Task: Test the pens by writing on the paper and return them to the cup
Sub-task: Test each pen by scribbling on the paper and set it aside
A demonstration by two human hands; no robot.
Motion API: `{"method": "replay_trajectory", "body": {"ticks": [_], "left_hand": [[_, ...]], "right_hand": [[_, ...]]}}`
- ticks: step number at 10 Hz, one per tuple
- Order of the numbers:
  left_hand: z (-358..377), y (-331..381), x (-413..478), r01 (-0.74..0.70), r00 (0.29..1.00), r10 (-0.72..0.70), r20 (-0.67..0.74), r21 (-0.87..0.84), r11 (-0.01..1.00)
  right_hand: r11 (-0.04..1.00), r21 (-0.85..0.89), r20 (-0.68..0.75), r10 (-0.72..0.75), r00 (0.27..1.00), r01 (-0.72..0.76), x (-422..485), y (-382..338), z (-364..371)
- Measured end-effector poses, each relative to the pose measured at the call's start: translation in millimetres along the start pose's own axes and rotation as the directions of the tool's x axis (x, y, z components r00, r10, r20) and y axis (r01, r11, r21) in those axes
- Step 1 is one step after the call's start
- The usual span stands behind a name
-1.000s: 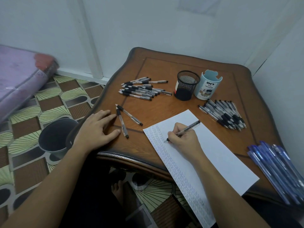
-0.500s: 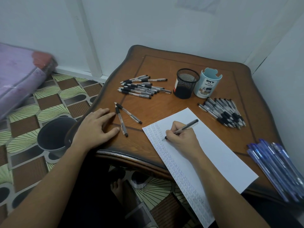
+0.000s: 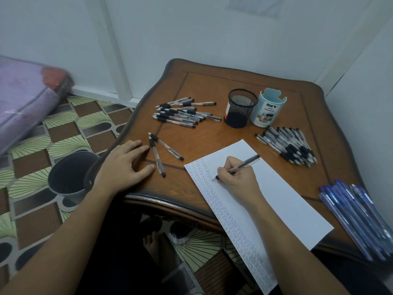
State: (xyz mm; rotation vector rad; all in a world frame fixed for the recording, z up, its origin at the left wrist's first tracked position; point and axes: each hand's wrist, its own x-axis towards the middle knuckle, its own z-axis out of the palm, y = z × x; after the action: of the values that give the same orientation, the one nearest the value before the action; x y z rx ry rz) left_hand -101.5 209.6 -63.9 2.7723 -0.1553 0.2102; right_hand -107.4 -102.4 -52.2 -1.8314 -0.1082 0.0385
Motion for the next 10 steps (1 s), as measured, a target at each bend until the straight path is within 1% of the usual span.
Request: {"method": "replay_trajectory", "body": {"ticks": [1,4,10], "left_hand": [[0.3,-0.7,-0.1,0.004,1.000,-0.004,0.003,-0.003,1.000],[1.0,0.1,-0.5,0.012,1.000,-0.012,-0.002,0.000,1.000],[1.9,-1.8,0.6,0.004,1.000,-0.004,-0.002,-0.003,1.000]], "right_hand": [[1.000,-0.019,0.007,0.001,1.000,-0.001,0.0,0.5,0.5],[1.000,-0.003,0.000,0.027,1.000,-0.027,0.3,1.0,-0.3],[1.000,-0.022,0.000,0.021,1.000,-0.021,2.2,3.4,-1.2]]}}
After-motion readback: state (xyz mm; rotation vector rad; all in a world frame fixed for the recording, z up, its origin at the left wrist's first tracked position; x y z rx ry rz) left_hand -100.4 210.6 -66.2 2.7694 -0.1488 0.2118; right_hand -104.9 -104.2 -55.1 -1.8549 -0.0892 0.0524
